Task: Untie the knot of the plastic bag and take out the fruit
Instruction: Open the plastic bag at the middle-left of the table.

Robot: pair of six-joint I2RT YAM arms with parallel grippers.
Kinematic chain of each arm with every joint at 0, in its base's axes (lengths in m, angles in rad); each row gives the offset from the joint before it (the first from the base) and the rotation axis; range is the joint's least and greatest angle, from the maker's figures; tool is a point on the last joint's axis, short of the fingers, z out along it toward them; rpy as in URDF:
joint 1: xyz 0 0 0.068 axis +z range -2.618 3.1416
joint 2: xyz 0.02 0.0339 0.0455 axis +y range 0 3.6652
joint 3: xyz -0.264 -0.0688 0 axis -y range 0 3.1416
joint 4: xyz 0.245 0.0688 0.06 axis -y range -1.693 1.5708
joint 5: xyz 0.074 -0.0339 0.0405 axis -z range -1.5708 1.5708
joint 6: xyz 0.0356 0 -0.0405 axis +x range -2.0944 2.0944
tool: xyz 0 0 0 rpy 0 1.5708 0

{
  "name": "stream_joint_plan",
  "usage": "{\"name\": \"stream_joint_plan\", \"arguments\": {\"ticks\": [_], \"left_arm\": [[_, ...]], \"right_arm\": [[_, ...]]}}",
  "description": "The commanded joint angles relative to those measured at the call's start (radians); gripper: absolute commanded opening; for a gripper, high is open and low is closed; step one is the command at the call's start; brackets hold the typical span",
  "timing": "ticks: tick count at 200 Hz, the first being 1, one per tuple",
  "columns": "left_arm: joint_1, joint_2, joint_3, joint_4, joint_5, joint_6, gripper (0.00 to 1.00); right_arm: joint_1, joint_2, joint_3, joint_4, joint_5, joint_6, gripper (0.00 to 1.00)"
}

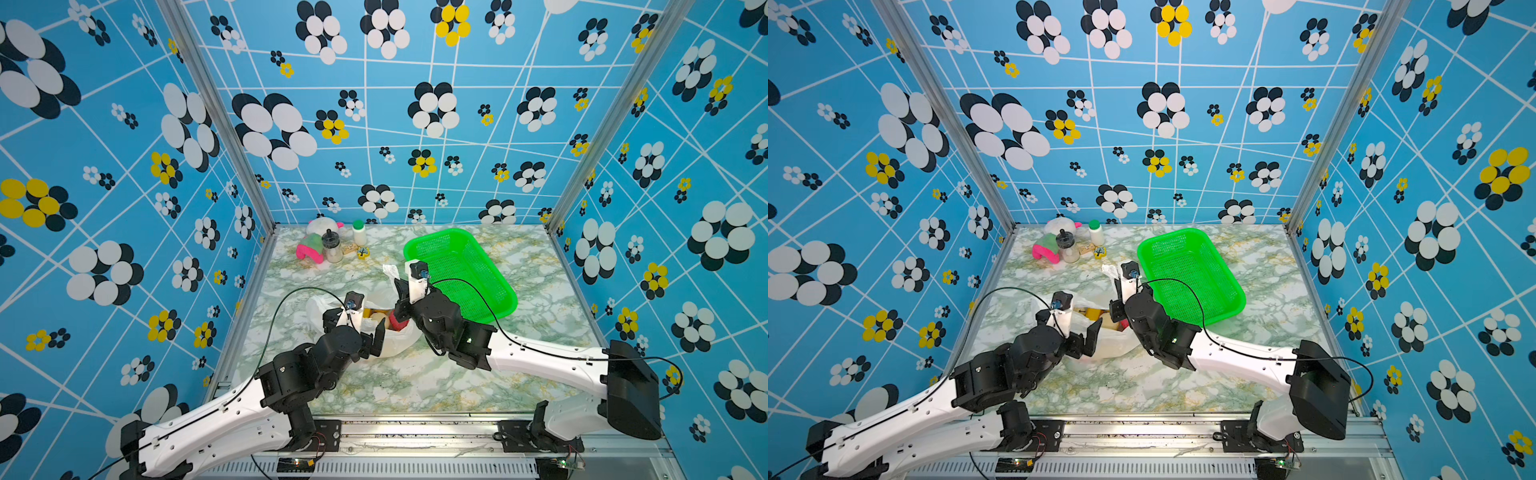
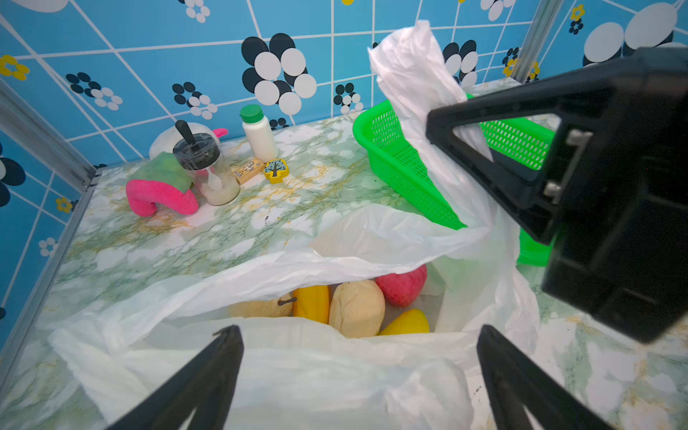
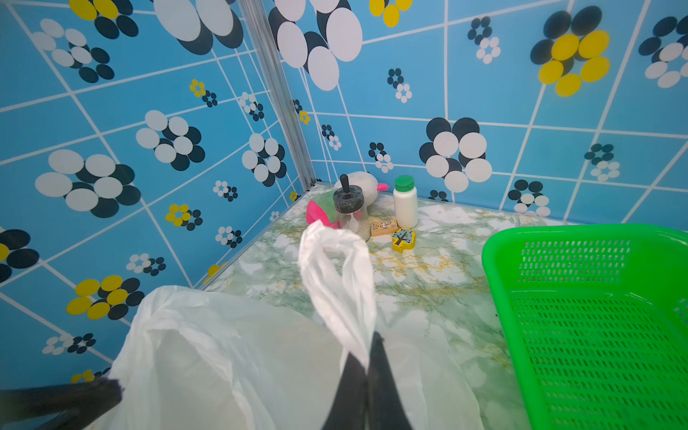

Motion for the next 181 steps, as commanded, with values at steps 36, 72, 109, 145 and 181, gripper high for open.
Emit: {"name": "stream_joint_plan", "arguments": {"ticks": [36,72,109,145,181], "left_arm": [[-0.059,0.092,0.011,-0.081,-0.18,-0.054,0.99],[-0.03,0.134,0.023,-0.081,-0.26,-0.075,0.98],[0.09,0.18,0.067,-0.083,-0.158,-0.082,0.07],[0.397,0.137,0.108,-0.048,0.113,-0.119,0.0],[0.749,0.168,0.234,-0.03,0.394,-0.128,0.0]], "right_arm": [[-0.01,0.0,0.014,-0.012,0.007,0.02,0.0],[-0.011,-0.032,-0.021,0.011,-0.017,0.025,0.0],[-0.011,-0.06,-0.079,0.056,-0.002,0.036,0.0],[-0.042,-0.005,-0.06,0.086,-0.008,0.059,0.0],[-0.131,0.154,0.155,0.065,-0.097,0.074,0.0]]}}
